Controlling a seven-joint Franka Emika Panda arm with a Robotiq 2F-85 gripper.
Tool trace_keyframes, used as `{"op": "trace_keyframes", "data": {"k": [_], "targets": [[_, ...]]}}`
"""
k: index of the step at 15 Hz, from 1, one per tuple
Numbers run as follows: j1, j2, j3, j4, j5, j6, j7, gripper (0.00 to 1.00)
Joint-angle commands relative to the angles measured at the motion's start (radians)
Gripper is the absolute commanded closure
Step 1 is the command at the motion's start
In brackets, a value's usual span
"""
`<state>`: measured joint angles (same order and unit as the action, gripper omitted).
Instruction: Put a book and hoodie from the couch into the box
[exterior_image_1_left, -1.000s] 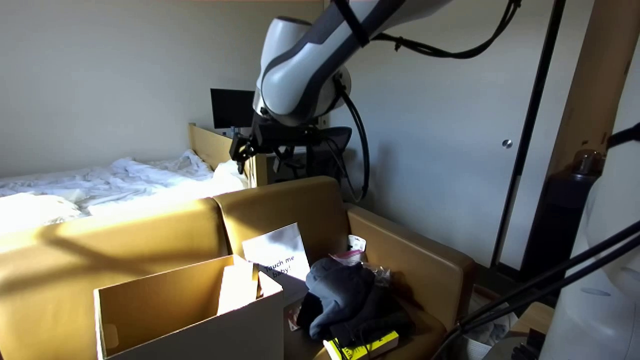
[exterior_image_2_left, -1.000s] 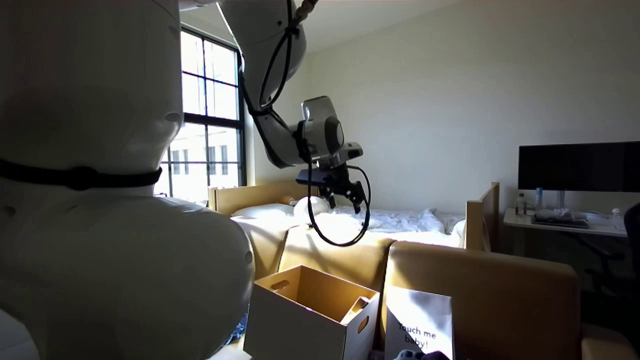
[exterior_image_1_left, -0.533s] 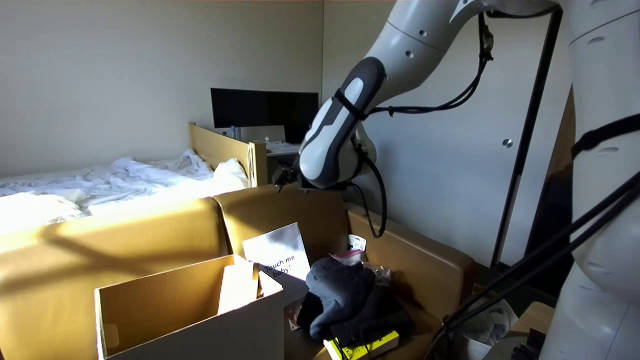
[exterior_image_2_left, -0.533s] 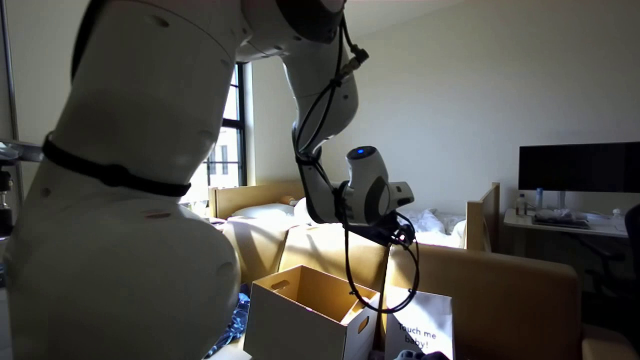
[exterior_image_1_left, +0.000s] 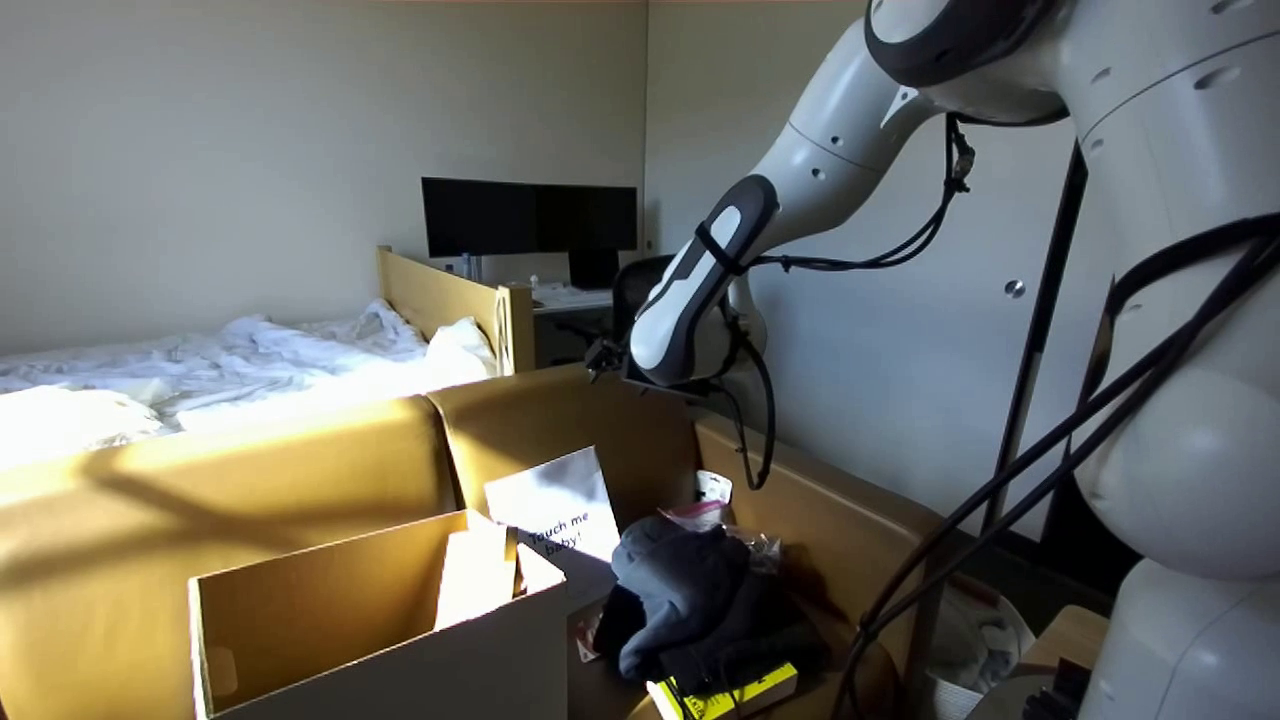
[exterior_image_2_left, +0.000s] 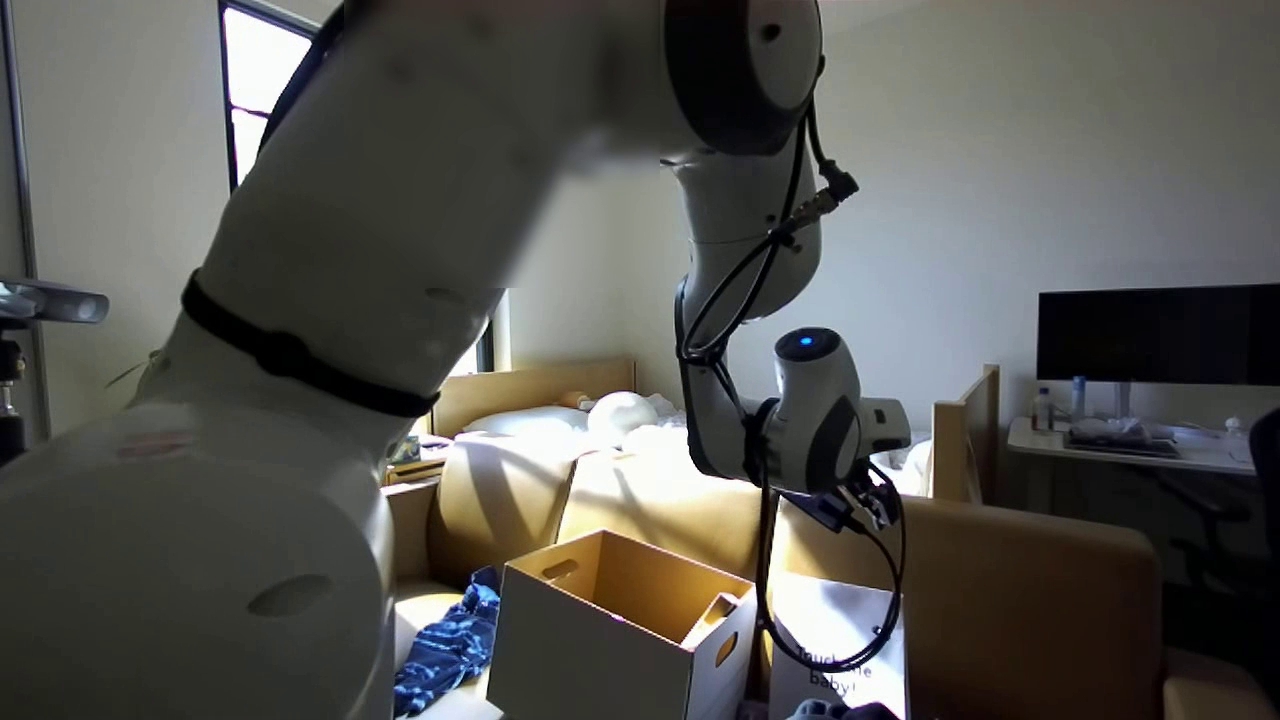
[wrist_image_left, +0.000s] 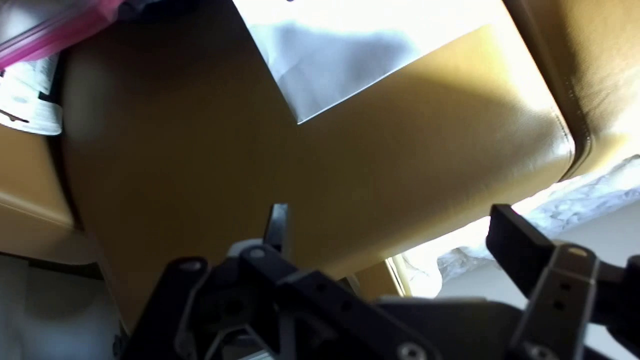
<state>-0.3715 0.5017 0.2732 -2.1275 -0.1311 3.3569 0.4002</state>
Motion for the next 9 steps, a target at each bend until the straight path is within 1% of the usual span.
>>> {"op": "trace_keyframes", "data": {"k": [1,2,3,4,5,6,8,9], "targets": [[0.01,-0.004,0.0,0.0,0.001,0.0,0.0,0.0],[0.001,-0.018,0.0,0.005,-0.008,-0.013,-0.008,0.0],[0.006,-0.033,-0.018,0.031,0.029,-0.04,0.023,0.0],[-0.031,-0.003,0.008,0.066,0.028,-0.008,0.031,0.0],[-0.012,0.013,-0.02,0.096,0.072,0.016,0.064,0.0],[-0.022,0.068,-0.018,0.145,0.082,0.055,0.073,0.0],[-0.046,0.169,-0.006,0.232,0.107,0.085,0.111,0.0],[-0.07,0.224,0.018,0.277,0.11,0.095,0.132,0.0]]}}
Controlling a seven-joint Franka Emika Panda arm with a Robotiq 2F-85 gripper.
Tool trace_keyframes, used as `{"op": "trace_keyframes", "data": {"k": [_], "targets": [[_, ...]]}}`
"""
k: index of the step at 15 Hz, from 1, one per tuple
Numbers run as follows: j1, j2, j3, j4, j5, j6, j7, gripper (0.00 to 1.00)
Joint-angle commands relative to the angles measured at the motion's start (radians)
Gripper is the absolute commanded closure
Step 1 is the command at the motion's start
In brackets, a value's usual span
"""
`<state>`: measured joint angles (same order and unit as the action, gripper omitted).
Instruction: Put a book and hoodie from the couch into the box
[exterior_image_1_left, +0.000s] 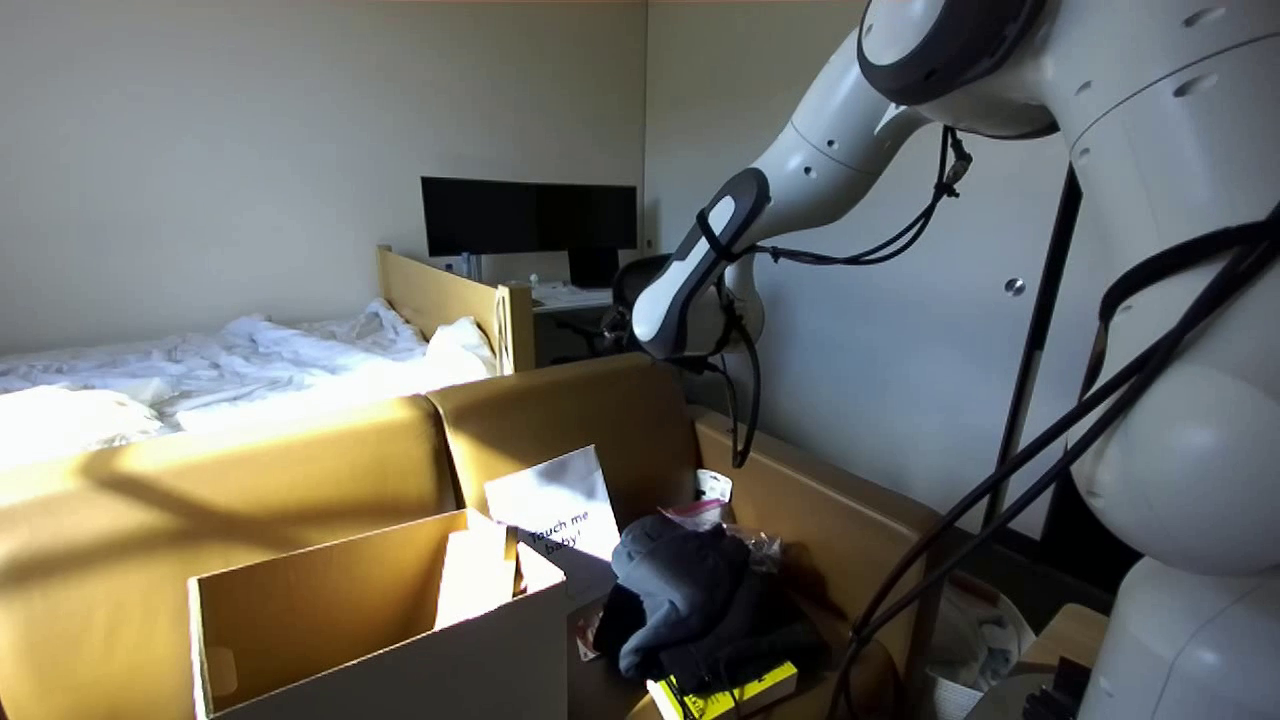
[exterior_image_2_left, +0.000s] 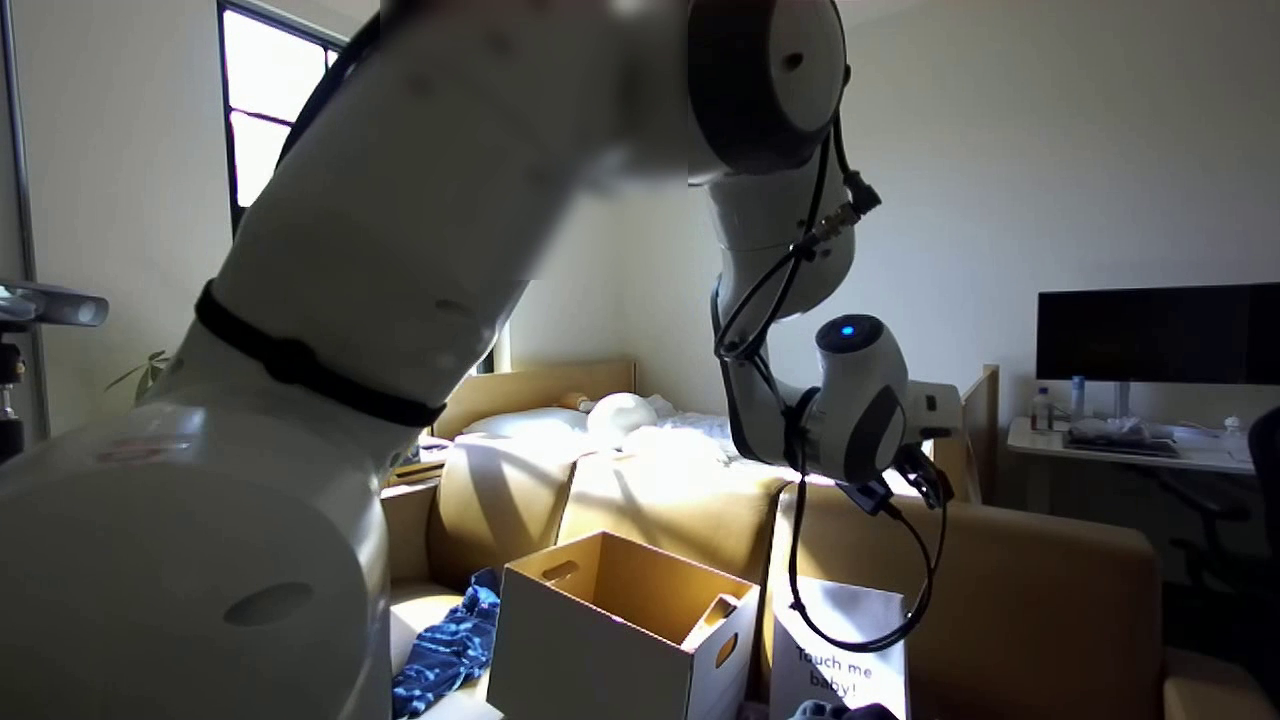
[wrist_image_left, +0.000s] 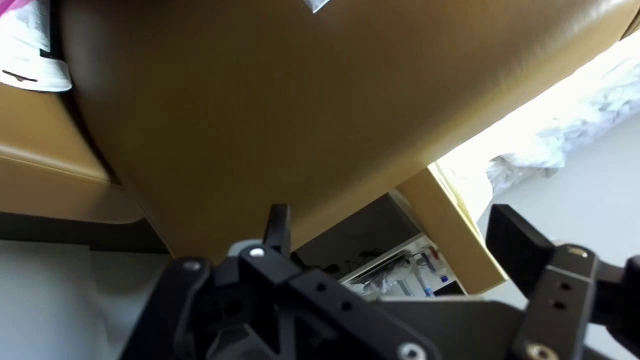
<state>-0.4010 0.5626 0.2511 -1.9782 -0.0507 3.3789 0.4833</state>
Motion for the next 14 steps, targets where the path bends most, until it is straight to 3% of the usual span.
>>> {"op": "trace_keyframes", "data": {"k": [1,3,4,7,8,9,10,13,14], "targets": [[-0.075,0.224,0.079,0.169,0.017,0.093,0.067,0.0],[-0.126,0.342,0.16,0.237,-0.024,0.161,0.091,0.0],[-0.149,0.385,0.194,0.353,-0.034,0.087,0.09,0.0],[-0.281,0.471,0.347,0.438,-0.101,0.089,0.076,0.0],[-0.347,0.404,0.375,0.288,-0.159,0.089,0.05,0.0],[-0.393,0.333,0.379,0.19,-0.19,-0.009,0.048,0.0],[-0.423,0.322,0.392,0.162,-0.218,-0.038,0.048,0.0],[-0.598,0.423,0.582,0.103,-0.325,-0.135,0.014,0.0],[-0.636,0.432,0.615,0.084,-0.34,-0.199,0.007,0.0]]}}
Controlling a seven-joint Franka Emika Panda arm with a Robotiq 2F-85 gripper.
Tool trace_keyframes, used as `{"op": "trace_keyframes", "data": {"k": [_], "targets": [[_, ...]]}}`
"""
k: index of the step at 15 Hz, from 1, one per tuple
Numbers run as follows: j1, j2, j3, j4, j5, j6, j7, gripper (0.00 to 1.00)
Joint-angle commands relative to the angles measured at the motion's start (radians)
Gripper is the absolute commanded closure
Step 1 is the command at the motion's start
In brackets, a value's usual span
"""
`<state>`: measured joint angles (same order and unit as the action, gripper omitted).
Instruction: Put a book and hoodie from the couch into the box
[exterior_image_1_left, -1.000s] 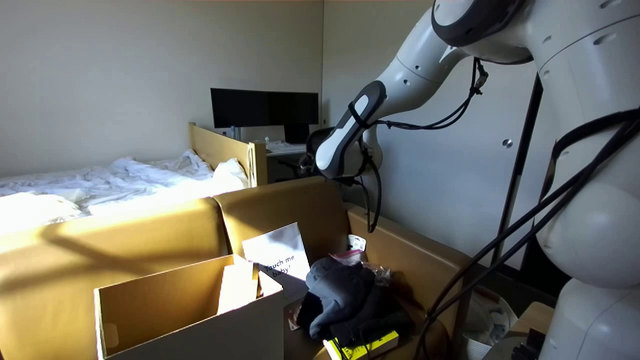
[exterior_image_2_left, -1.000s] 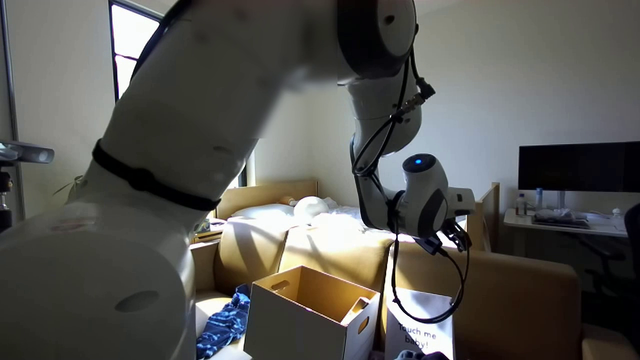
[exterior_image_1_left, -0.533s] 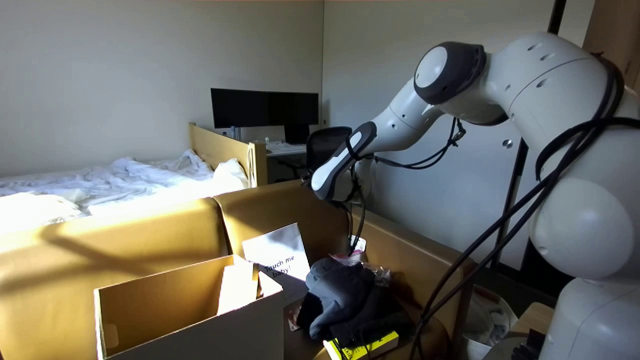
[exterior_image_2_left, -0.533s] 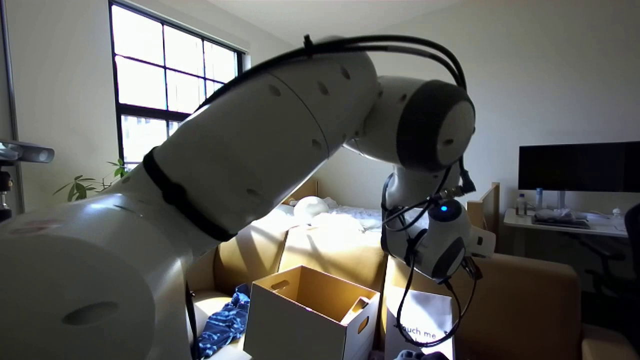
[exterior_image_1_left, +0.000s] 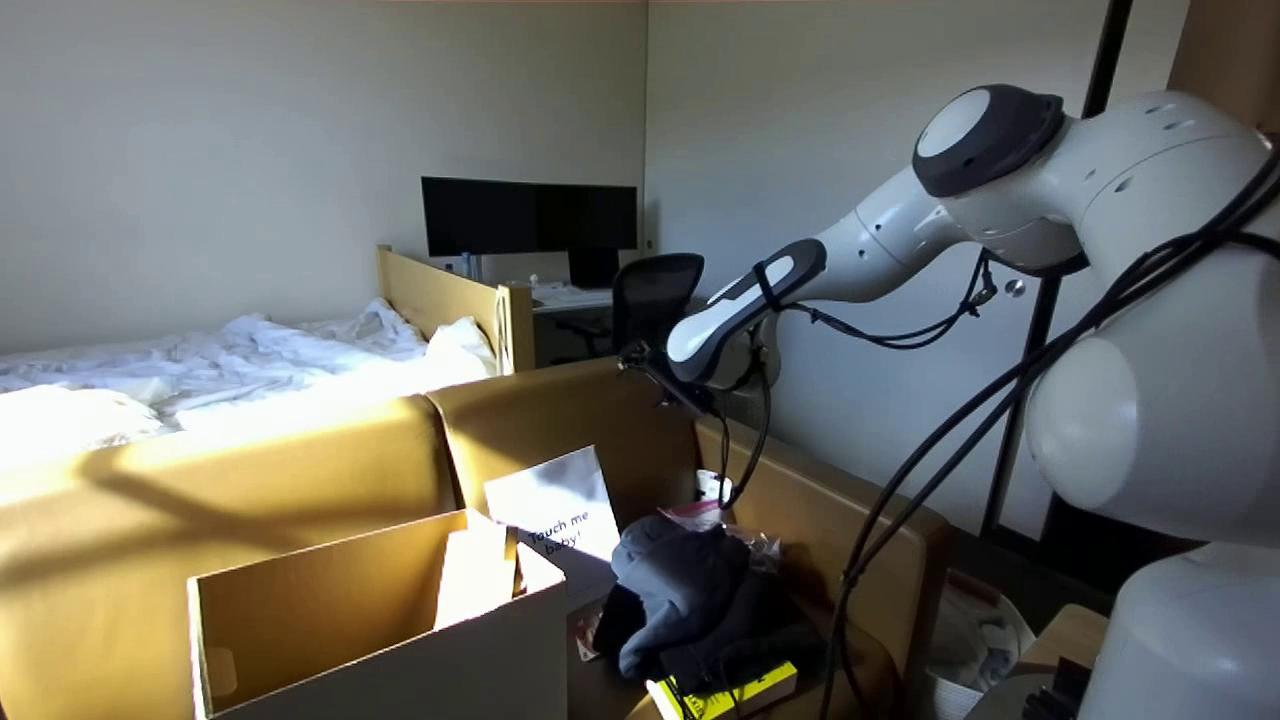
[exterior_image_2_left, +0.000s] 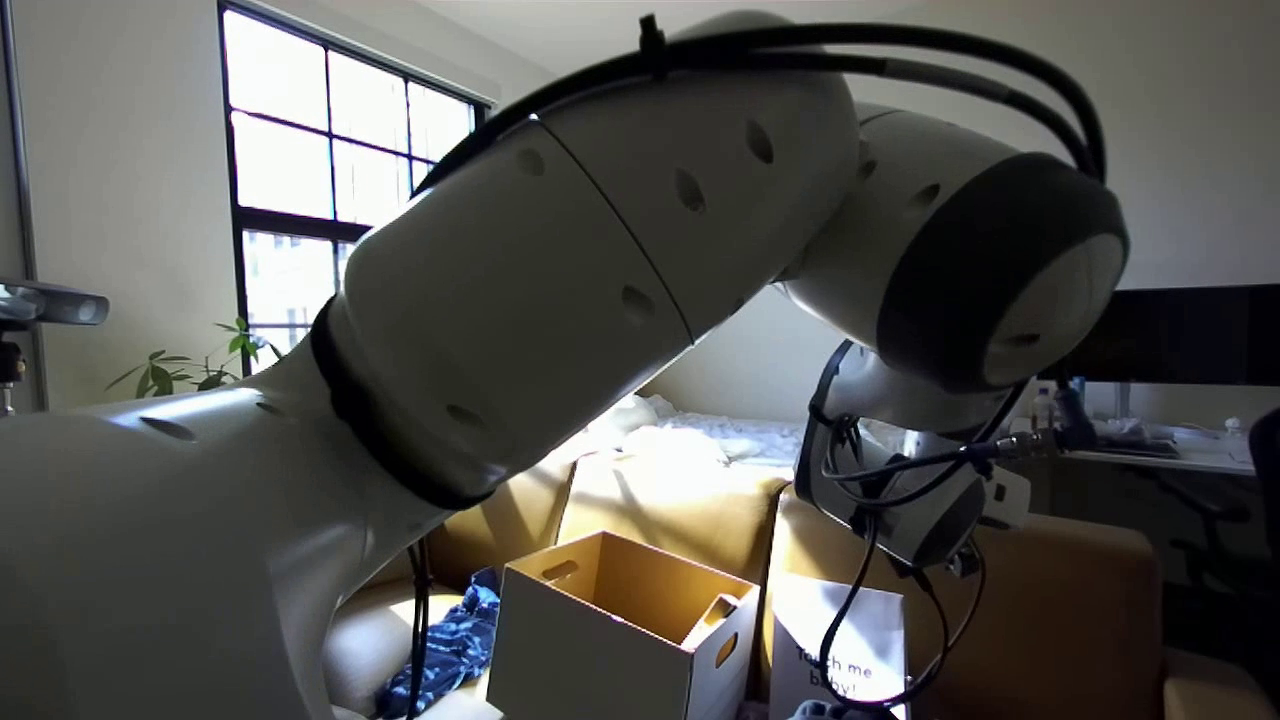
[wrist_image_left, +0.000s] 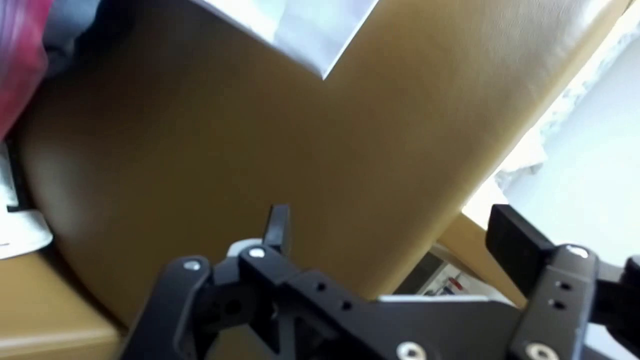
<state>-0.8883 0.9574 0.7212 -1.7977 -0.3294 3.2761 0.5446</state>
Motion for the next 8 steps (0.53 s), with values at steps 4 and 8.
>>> {"op": "trace_keyframes", "data": {"k": [4,8], "targets": [[-0.146,0.028,0.14,-0.134,0.289,-0.063,-0.089,0.0],[-0.104,0.027,0.12,-0.094,0.417,-0.079,-0.194,0.0]]}}
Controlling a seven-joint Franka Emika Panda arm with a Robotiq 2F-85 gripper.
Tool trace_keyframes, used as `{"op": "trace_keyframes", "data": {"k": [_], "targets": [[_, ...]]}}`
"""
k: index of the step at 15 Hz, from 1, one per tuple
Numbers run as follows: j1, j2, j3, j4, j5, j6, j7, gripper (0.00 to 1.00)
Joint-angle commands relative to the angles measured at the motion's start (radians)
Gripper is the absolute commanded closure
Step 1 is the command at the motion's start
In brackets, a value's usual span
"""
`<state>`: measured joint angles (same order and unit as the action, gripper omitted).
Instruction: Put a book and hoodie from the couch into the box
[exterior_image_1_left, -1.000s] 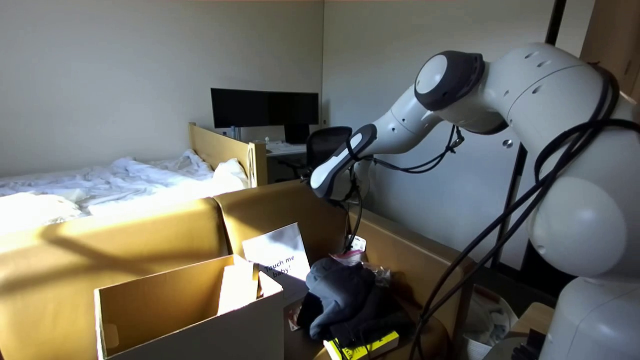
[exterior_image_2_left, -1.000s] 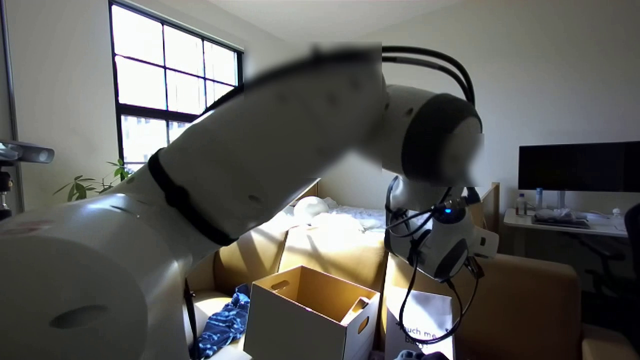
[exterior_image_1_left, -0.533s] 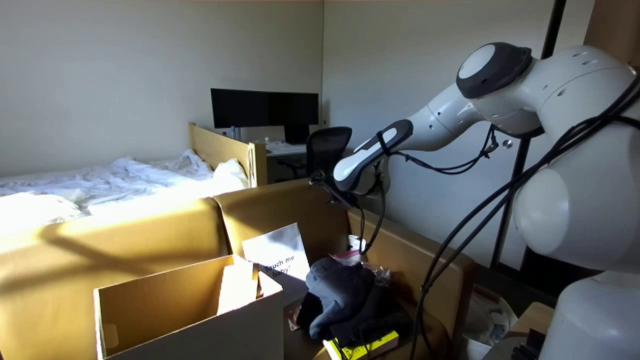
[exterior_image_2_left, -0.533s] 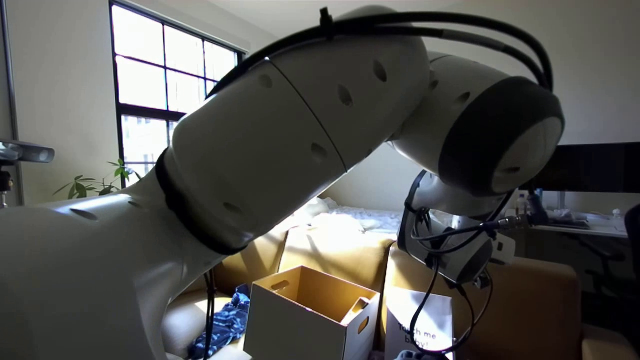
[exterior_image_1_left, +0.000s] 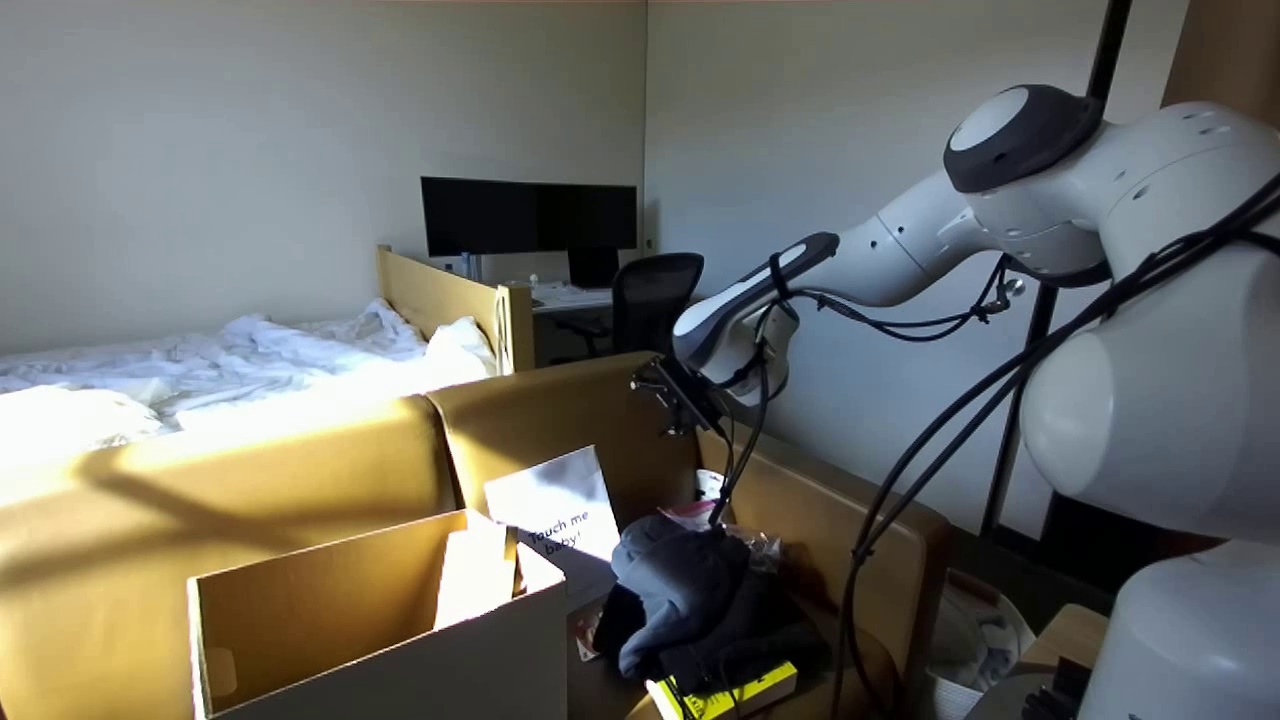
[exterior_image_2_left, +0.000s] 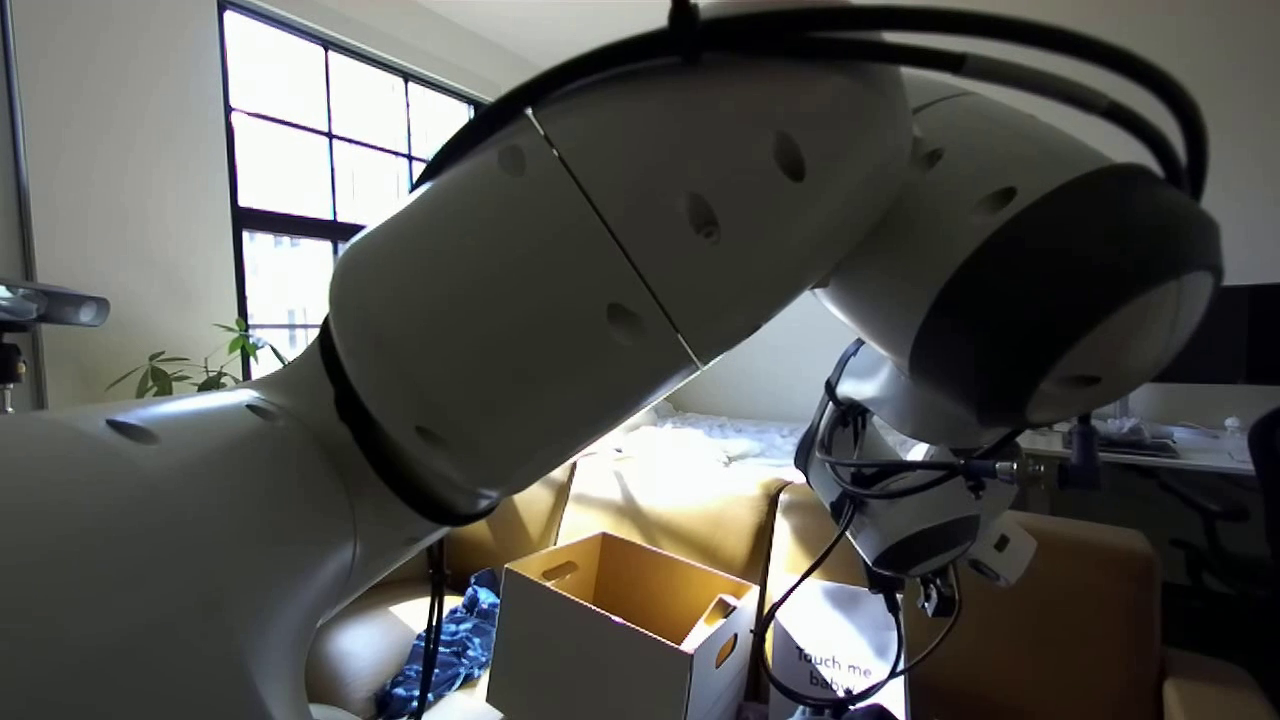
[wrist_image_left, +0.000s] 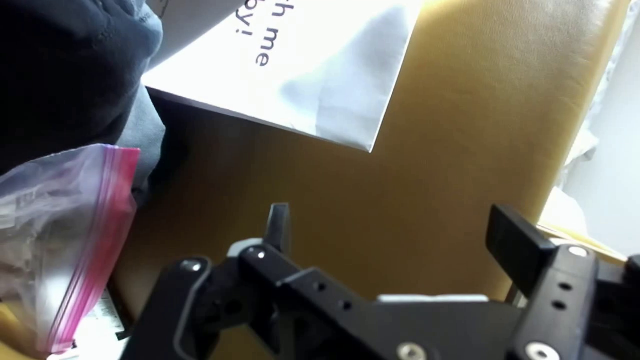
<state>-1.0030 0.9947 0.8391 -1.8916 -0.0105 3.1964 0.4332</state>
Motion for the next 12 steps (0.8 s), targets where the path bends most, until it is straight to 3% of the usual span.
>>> {"op": "trace_keyframes", "data": {"k": [1,5,6,8,9,12], "targets": [[0.015,-0.01,0.002,0.0,0.104,0.001,-0.086,0.0],[0.02,-0.01,0.001,0.0,0.104,0.001,-0.086,0.0],[0.112,-0.129,-0.122,-0.011,0.141,-0.063,-0.044,0.0],[0.214,-0.226,-0.228,-0.053,0.211,-0.065,-0.018,0.0],[0.297,-0.277,-0.302,-0.077,0.248,-0.047,0.0,0.0],[0.533,-0.394,-0.525,-0.166,0.162,-0.047,0.181,0.0]]}}
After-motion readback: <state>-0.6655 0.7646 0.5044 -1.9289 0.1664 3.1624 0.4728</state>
